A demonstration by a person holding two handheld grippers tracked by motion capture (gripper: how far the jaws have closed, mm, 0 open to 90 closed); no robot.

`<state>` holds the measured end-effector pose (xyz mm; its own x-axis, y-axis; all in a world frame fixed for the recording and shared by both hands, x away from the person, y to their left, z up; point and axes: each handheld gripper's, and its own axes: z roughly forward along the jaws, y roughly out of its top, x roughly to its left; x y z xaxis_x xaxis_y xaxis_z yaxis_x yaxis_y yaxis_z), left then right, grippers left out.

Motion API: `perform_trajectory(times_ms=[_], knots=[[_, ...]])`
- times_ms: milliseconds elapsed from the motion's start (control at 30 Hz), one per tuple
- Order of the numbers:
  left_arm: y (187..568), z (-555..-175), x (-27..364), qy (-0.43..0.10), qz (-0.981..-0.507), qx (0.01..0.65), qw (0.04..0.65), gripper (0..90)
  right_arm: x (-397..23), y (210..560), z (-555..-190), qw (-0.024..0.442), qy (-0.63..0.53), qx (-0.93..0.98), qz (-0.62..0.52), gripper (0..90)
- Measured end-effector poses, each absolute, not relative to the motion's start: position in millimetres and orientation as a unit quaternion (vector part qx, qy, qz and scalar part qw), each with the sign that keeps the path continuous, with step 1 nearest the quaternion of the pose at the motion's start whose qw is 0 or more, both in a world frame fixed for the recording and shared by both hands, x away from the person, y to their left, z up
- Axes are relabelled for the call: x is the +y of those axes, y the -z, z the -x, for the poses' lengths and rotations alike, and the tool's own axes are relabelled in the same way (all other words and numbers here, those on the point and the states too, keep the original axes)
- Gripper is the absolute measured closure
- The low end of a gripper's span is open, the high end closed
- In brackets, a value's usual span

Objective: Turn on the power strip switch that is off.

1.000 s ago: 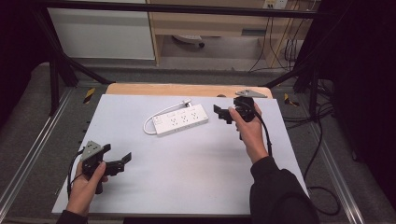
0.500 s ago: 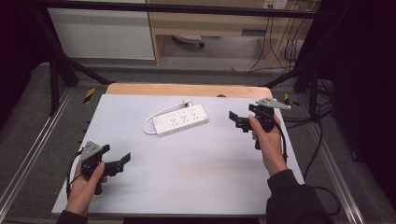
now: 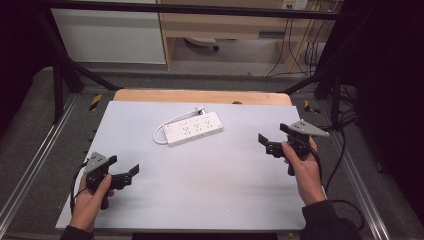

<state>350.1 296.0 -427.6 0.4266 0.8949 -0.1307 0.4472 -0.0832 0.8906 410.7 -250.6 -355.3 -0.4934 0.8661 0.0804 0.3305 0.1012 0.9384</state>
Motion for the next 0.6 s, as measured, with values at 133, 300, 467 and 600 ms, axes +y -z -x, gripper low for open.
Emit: perform_trajectory(times_ms=[133, 300, 467, 600], knots=[[427, -349, 296, -0.234, -0.697, 0.482, 0.477, 5.5, -258, 364, -398, 0.263, -0.515, 0.691, -0.434, 6.1], [426, -345, 296, -0.231, -0.695, 0.482, 0.481, 5.6, -266, 378, -385, 0.27, -0.506, 0.692, -0.439, 5.9], [426, -342, 295, -0.229, -0.695, 0.479, 0.485, 5.8, -272, 394, -377, 0.271, -0.495, 0.696, -0.445, 5.0], [425, -337, 295, -0.23, -0.694, 0.477, 0.487, 5.8, -275, 406, -372, 0.268, -0.492, 0.695, -0.452, 5.0]])
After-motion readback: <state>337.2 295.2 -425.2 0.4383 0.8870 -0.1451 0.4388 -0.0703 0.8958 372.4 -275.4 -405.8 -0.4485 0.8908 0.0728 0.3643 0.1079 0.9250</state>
